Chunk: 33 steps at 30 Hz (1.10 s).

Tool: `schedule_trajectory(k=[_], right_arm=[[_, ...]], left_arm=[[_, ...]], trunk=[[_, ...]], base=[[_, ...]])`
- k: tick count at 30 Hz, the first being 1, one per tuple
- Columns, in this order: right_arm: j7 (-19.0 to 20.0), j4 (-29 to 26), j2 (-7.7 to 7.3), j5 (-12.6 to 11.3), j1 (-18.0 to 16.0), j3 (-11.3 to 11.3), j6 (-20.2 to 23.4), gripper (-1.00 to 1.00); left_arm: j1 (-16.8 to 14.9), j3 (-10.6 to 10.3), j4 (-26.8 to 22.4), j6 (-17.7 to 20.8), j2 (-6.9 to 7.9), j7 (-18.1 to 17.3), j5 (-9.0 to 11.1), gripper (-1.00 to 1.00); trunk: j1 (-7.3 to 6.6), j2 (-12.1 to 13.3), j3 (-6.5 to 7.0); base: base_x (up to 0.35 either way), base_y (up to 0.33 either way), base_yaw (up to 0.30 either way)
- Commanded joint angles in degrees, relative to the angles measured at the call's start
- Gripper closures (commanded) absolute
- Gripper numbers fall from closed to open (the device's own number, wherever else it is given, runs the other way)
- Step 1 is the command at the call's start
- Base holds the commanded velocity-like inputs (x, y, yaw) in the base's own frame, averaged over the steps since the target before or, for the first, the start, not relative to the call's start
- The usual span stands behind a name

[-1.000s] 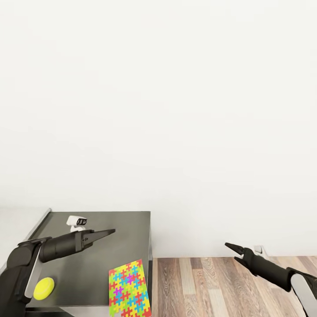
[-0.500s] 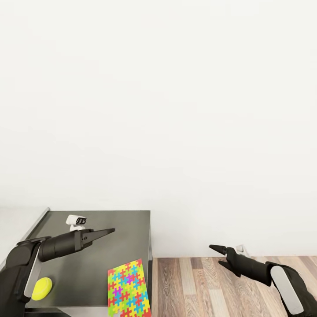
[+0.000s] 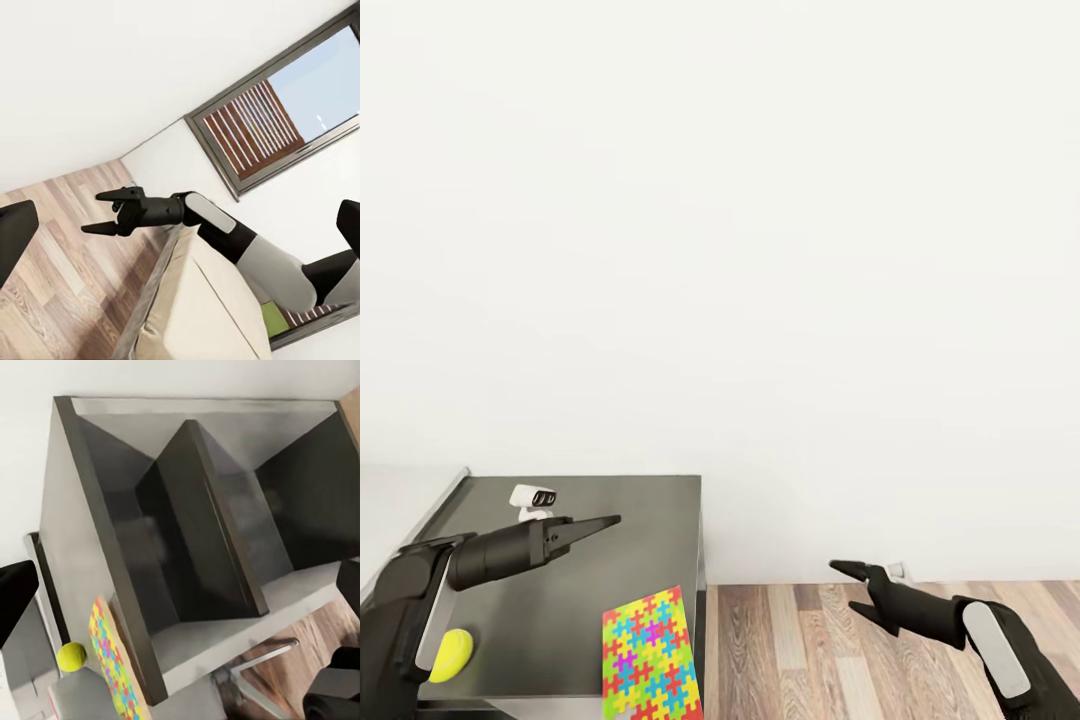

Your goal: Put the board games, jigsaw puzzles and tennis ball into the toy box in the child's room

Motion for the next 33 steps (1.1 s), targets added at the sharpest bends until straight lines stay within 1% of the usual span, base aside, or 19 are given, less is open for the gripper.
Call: schedule_trajectory(k=[1,2,6,7,10,11,13,14,17,18,24,33], right_arm=[[0.6,0.7,0.04,0.6,-0.4,0.0,0.2,-1.00],[0.6,1.4,0.07,0.6,-0.8,0.1,0.2,-1.00],[0.7,5.1,-0.23,0.9,-2.7,2.3,0.2,-1.00],[0.7,6.7,-0.32,1.0,-3.6,3.4,0.2,-1.00],[0.8,8.9,-0.22,1.1,-4.9,5.1,0.2,-1.00],[0.8,10.1,-0.06,1.2,-5.6,6.2,0.2,-1.00],[0.8,10.8,0.05,1.2,-6.0,7.5,0.2,-1.00],[0.9,11.2,0.10,1.3,-6.3,8.7,0.2,-1.00],[1.0,11.6,0.11,1.3,-6.6,10.0,0.2,-1.00],[1.0,11.7,0.06,1.3,-6.7,10.4,0.2,-1.00],[1.0,11.9,0.13,1.3,-6.8,11.2,0.2,-1.00],[1.0,11.9,0.36,1.3,-6.9,11.9,0.2,-1.00]], left_arm=[[0.0,0.0,0.0,0.6,0.01,-0.2,0.0,-1.00],[0.0,0.0,0.0,0.6,0.01,-0.2,0.0,-1.00],[-0.1,-0.1,0.0,0.6,0.01,-0.2,0.0,-1.00],[-0.1,-0.1,0.0,0.6,0.01,-0.2,0.0,-1.00],[-0.1,-0.1,0.0,0.6,0.01,-0.2,0.0,-1.00],[-0.1,-0.2,0.0,0.6,0.01,-0.2,0.1,-1.00],[-0.1,-0.3,0.0,0.6,0.01,-0.2,0.2,-1.00],[-0.1,-0.3,0.0,0.6,0.01,-0.2,0.2,-1.00],[-0.1,-0.4,0.0,0.6,0.01,-0.2,0.3,-1.00],[-0.1,-0.4,0.0,0.6,0.01,-0.2,0.3,-1.00],[-0.1,-0.4,0.0,0.6,0.01,-0.2,0.4,-1.00],[-0.1,-0.3,0.0,0.6,0.01,-0.2,1.7,-1.00]], trunk=[[0.23,-0.5,-0.25],[0.45,-0.9,-0.43],[1.33,-2.5,-1.15],[1.55,-2.9,-1.33],[2.21,-4.1,-1.87],[2.43,-4.5,-2.05],[2.87,-5.3,-2.40],[3.09,-5.7,-2.58],[3.74,-6.9,-3.12],[3.74,-6.9,-3.12],[3.74,-6.9,-3.12],[3.74,-6.9,-3.12]], base=[[0.000,0.000,0.000],[0.000,0.000,0.000],[0.000,0.000,0.000],[0.000,0.000,0.000],[0.000,0.000,0.000],[0.000,0.000,0.000],[0.000,0.000,0.000],[0.000,0.000,0.000],[-0.025,0.000,0.000],[-0.105,0.000,0.000],[-0.107,0.000,0.000],[-0.021,0.000,0.000]])
